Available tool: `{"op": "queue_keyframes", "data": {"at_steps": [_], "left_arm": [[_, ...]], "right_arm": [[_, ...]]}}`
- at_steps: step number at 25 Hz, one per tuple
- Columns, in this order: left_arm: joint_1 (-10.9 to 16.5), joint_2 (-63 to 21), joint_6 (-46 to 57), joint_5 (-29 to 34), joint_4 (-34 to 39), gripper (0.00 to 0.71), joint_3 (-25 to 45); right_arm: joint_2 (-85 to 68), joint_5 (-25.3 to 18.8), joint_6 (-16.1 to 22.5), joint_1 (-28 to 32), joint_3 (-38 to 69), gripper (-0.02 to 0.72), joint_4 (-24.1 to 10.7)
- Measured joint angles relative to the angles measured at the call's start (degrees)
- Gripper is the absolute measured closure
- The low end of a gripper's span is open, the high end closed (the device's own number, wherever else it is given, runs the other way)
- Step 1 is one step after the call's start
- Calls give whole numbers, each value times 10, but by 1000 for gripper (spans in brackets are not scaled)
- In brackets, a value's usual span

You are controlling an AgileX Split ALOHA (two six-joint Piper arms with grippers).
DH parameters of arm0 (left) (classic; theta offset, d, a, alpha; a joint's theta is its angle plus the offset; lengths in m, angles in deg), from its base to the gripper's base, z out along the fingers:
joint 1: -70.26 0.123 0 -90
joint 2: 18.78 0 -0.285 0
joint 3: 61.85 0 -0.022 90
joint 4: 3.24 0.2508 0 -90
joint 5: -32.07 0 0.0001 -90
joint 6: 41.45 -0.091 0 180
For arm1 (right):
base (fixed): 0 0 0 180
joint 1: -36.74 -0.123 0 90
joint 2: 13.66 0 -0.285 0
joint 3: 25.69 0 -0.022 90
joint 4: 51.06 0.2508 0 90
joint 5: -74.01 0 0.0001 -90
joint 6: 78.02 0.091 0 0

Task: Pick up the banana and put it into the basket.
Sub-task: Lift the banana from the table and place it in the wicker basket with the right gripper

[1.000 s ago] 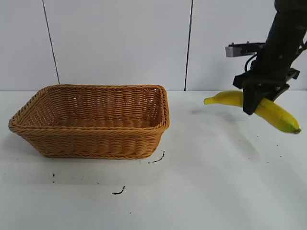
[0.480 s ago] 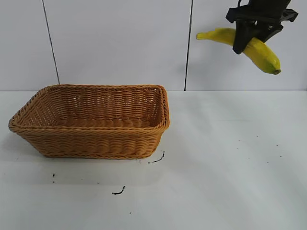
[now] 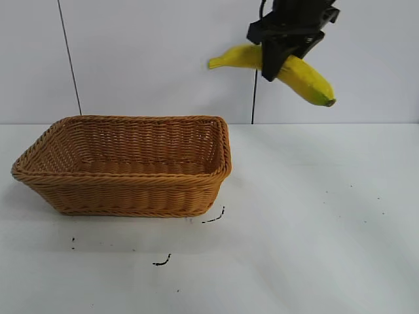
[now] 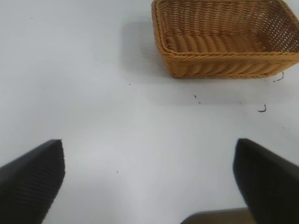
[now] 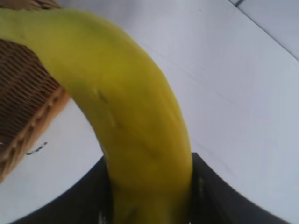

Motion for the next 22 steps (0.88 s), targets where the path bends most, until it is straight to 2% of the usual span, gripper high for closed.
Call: {"op": "queue_keyframes", "data": {"at_steps": [5,8,11,15,22], "left_arm": [[0,0,0,0,0,15,0],[0,0,0,0,0,15,0],[0,0,0,0,0,15,0],[0,0,0,0,0,15,0],[0,0,0,0,0,15,0]], "right_arm": [[14,91,-72,-57,0,386,-5],[28,140,-87,-86,1,388,-34],[49,178,-92,-102,1,387,-64],[87,196,-83,-106,1,387,-69],[149,251,-63,-106,1,387,-77]]}}
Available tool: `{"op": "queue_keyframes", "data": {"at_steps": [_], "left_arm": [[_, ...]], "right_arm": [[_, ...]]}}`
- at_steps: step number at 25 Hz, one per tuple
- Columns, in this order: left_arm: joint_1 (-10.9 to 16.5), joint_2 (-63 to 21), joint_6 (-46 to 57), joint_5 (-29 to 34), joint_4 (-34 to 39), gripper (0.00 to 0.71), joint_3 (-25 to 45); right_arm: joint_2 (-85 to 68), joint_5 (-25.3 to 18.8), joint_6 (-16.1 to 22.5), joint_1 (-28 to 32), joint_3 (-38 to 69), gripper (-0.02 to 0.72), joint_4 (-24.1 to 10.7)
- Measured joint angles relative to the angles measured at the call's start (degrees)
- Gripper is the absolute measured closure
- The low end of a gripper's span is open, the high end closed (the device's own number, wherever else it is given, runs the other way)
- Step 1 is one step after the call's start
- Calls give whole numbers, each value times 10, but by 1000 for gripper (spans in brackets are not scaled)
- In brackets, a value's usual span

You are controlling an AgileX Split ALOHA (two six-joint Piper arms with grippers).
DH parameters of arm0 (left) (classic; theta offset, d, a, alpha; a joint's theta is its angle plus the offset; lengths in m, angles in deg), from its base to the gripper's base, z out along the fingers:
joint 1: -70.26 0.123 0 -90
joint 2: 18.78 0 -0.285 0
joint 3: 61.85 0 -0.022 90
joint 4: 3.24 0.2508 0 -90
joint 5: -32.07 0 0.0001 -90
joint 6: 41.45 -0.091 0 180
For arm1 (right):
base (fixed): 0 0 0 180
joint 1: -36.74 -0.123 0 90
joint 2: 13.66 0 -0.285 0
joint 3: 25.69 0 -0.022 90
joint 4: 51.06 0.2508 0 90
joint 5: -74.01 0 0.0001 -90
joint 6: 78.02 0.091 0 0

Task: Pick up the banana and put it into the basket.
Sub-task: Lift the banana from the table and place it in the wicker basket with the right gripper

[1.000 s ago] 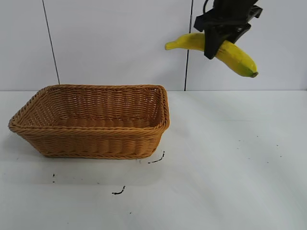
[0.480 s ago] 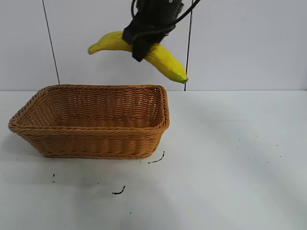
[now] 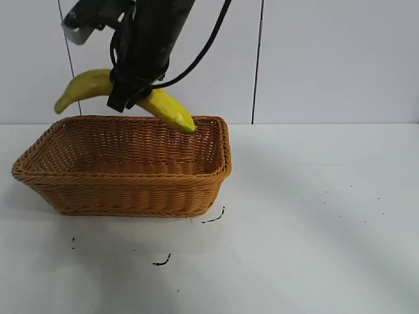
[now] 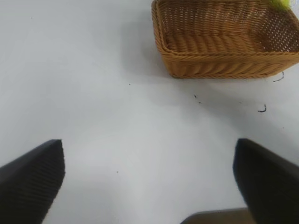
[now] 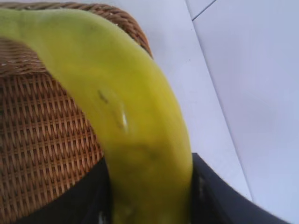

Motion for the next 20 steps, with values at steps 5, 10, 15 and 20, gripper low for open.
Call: {"op": "queue_keyframes", "data": {"at_steps": [5,10,15,20], "left_arm": [[0,0,0,0,0,15,0],[0,0,0,0,0,15,0],[0,0,0,0,0,15,0],[0,0,0,0,0,15,0]], "right_arm": [[14,3,0,0,2,387,-1],[14,2,0,0,2,387,0],[14,3,0,0,2,168,0],[0,3,23,0,2,108,1]]}}
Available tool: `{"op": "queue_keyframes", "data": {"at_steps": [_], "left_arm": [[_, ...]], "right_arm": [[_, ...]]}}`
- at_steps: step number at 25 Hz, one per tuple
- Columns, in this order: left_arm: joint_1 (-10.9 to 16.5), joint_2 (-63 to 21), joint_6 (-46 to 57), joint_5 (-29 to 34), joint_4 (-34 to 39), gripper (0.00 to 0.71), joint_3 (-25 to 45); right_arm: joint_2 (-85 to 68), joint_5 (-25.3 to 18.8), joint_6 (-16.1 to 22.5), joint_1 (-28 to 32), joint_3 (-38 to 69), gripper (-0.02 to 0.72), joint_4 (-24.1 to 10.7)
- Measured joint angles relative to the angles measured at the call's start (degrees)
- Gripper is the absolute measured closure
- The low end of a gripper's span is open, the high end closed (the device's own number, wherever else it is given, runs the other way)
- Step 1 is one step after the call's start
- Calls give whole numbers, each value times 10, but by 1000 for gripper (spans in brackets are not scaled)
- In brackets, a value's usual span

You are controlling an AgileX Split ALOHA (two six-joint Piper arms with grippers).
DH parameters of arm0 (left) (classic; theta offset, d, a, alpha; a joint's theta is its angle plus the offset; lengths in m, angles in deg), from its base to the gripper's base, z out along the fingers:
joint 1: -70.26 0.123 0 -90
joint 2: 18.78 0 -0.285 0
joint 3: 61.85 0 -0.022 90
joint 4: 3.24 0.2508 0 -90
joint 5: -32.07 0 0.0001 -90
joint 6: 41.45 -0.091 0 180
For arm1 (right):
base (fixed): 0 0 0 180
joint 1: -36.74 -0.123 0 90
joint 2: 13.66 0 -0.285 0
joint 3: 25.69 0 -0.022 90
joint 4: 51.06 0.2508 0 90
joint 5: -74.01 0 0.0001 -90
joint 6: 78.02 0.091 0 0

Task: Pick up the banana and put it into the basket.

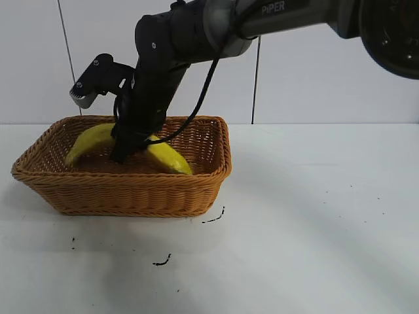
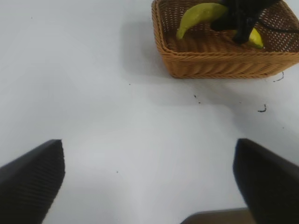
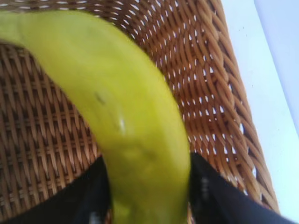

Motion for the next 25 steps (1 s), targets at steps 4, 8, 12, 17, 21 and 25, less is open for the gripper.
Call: {"op": "queue_keyframes", "data": {"at_steps": [4,8,12,17,21,25], "left_arm": [[0,0,0,0,0,15,0],[0,0,0,0,0,15,0],[0,0,0,0,0,15,0],[0,0,0,0,0,15,0],[0,0,0,0,0,15,0],[0,0,0,0,0,15,0]], "right_arm": [[-35,-23,101,0,0,108,1],[-80,-88,213,7,-3,102,9],[-98,-192,251,38,-33,101,65],[-98,-303,271,89,-86,101,102],[-99,-327,279,132,-93,101,102],[-99,-343,277,194,-93,101,98]]}}
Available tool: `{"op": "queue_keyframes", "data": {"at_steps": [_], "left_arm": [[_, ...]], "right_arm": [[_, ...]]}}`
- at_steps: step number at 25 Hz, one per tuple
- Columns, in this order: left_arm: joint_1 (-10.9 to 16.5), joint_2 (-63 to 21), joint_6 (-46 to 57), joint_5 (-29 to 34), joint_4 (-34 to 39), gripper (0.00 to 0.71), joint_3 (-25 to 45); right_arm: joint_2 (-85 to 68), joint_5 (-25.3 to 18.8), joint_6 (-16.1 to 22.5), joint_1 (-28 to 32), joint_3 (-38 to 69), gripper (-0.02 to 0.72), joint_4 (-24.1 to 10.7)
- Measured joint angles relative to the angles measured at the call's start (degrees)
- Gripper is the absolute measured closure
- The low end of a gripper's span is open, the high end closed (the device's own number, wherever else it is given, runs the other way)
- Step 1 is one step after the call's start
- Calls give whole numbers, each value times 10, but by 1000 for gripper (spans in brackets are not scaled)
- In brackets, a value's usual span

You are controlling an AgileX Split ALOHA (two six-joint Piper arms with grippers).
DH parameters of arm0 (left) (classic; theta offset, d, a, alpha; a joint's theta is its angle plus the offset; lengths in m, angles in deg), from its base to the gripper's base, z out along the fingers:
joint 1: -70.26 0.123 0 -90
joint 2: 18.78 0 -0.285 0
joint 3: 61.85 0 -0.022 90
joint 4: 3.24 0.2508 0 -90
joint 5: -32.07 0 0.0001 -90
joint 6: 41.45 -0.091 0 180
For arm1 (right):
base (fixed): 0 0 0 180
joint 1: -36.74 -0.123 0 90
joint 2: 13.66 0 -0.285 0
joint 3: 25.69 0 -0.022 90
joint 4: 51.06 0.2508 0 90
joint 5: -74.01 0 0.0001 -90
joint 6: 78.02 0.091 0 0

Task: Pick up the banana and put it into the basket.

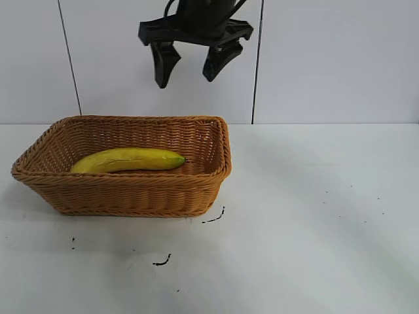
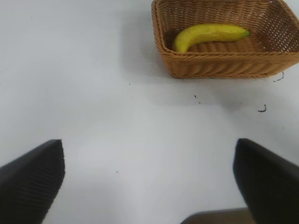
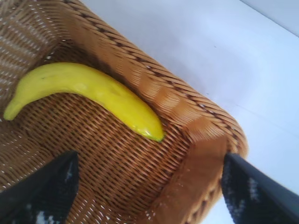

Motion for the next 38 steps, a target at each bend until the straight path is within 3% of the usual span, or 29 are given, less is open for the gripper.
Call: {"op": "queue_keyframes", "data": {"at_steps": [10,20,38], "left_arm": [[0,0,0,0,0,15,0],[0,0,0,0,0,15,0],[0,0,0,0,0,15,0]], "right_arm": [[0,-17,-2,175,0,101,-24],[-23,-18,-2,193,27,101,3],[-559,-18,-18,193,560,101,-4]]}}
